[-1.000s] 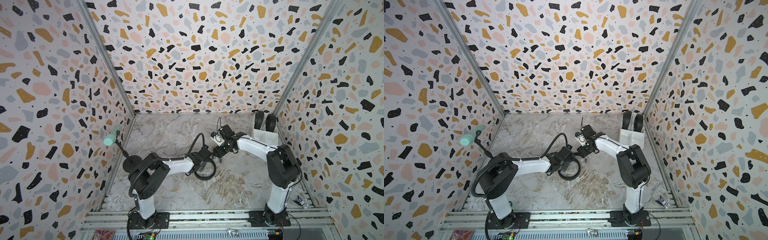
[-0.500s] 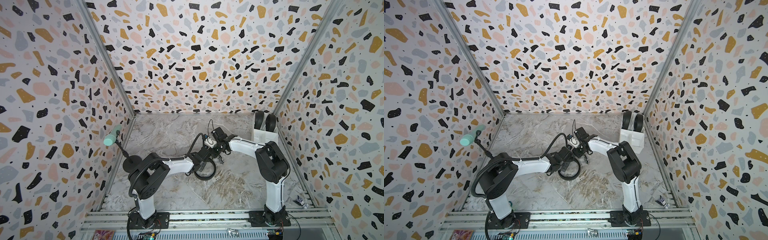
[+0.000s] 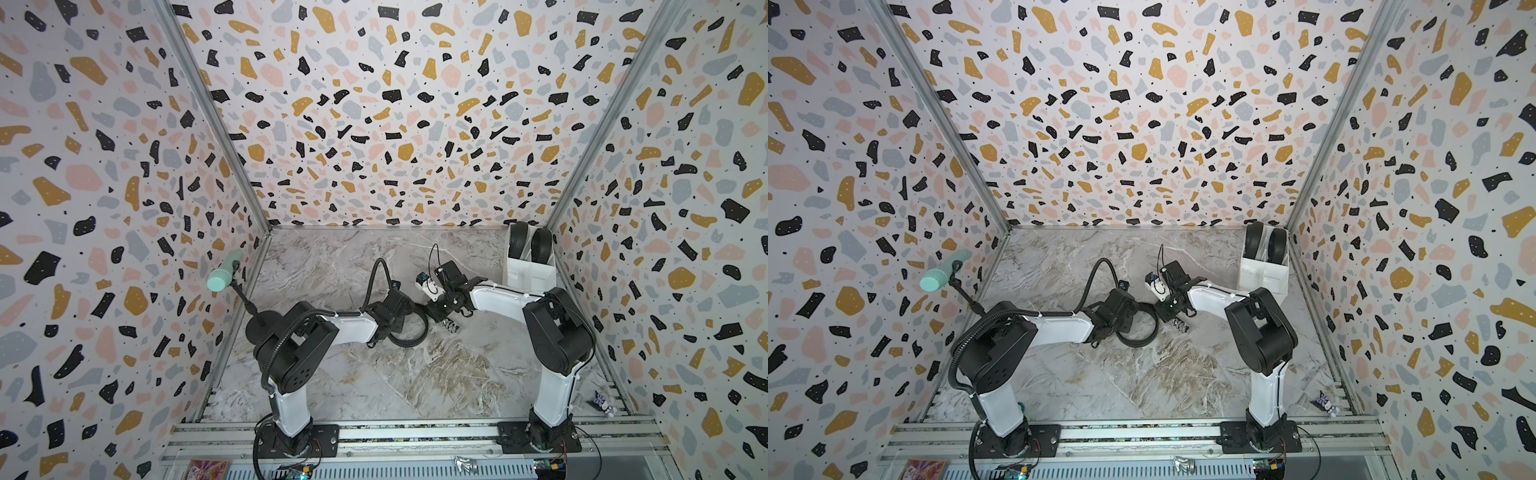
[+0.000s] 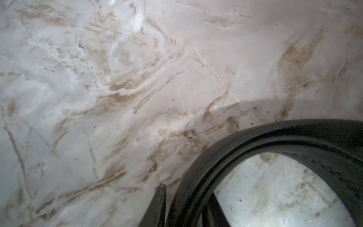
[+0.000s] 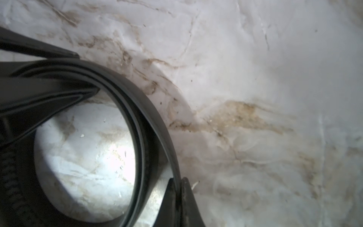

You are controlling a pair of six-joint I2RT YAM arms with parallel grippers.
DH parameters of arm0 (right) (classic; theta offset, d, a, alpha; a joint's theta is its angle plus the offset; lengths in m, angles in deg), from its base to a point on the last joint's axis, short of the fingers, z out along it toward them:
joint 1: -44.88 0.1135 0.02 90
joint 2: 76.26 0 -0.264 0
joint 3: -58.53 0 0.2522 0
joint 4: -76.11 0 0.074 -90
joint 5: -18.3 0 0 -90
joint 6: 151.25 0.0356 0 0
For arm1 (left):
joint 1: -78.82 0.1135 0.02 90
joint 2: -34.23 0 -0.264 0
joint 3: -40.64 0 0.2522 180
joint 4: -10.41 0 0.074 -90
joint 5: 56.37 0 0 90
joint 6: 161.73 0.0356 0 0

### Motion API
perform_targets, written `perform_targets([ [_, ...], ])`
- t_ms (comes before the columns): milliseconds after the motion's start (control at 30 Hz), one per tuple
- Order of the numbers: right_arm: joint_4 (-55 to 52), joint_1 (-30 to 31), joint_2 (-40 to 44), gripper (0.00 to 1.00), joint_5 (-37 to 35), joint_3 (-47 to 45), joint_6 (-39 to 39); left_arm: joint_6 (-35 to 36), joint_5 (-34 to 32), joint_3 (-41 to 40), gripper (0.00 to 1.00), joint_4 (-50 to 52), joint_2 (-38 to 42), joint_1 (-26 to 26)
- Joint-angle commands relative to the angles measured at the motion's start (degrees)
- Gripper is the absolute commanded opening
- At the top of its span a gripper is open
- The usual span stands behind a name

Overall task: Place the belts into the storage roll
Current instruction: Roll the belt at the center of the board.

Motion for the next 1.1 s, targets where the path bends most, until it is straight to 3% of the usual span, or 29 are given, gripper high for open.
perform_targets([
  [0, -4.38, -0.70, 1.47, 0.00, -1.71, -3.02, 3.14, -2.66, 0.26, -3.85, 0.28, 13.31, -6.28, 1.71],
  [200, -4.54, -1.54, 3.21, 0.00, -0.91, -6.46, 5.42, -6.42, -0.44, -4.34, 0.28, 14.76, -7.93, 1.97],
  [367, -3.42, -0.19, 2.68, 0.00, 1.21, -5.20, 5.13, -4.31, 2.46, -4.38, 0.34, 12.55, -5.50, -0.24],
  [567, -3.97, 1.61, -1.84, 0.00, 1.66, 0.43, 3.47, 1.20, -0.63, -1.00, 0.49, 13.59, -0.94, -3.19],
  [833, -4.37, 1.63, -4.12, 0.00, 2.44, 3.29, 1.37, 9.49, -2.65, 1.60, 0.80, 11.77, 2.86, -3.19],
  [933, -4.99, 1.36, -5.15, 0.00, 2.32, 4.10, 0.65, 12.63, -1.96, 2.83, 0.92, 11.59, 2.97, -3.17],
  [1067, -5.48, 0.92, -6.38, 0.00, 3.02, 4.83, 0.24, 15.05, 1.82, 3.17, 0.99, 11.21, 3.61, -3.30],
])
